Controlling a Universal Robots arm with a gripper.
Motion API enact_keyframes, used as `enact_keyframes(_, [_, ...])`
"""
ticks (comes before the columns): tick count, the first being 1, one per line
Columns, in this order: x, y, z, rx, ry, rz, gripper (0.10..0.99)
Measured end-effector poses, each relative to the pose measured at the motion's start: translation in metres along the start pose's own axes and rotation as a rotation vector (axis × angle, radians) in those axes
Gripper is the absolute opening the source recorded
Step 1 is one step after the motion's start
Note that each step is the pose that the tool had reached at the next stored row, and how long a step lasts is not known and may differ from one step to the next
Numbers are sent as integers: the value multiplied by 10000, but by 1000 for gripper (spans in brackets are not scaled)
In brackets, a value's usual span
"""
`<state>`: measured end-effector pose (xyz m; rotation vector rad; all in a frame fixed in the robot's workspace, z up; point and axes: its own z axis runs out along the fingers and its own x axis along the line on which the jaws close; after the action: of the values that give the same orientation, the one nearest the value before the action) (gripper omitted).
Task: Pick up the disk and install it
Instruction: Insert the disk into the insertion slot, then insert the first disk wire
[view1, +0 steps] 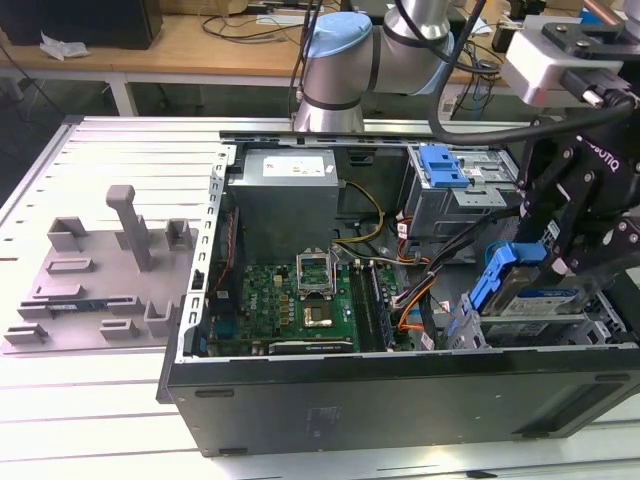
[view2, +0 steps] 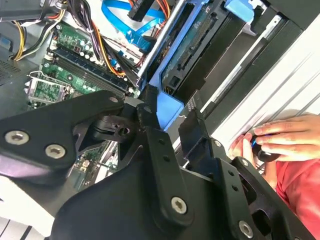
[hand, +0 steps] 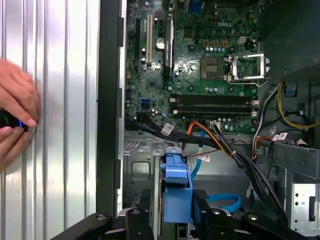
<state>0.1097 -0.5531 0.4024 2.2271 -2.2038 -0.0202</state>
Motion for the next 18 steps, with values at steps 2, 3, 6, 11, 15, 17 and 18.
enact_keyframes(2, [0, 8, 0, 1, -1, -15, 510])
enact_keyframes(3, [0, 8, 0, 2, 1, -17, 573])
enact_keyframes(6, [0, 9, 0, 2, 1, -19, 573])
enact_keyframes(11, [0, 9, 0, 2, 0, -25, 573])
enact_keyframes(15, [0, 9, 0, 2, 0, -28, 573])
enact_keyframes(17, [0, 9, 0, 2, 0, -29, 573])
enact_keyframes(18, [0, 9, 0, 2, 0, -29, 573])
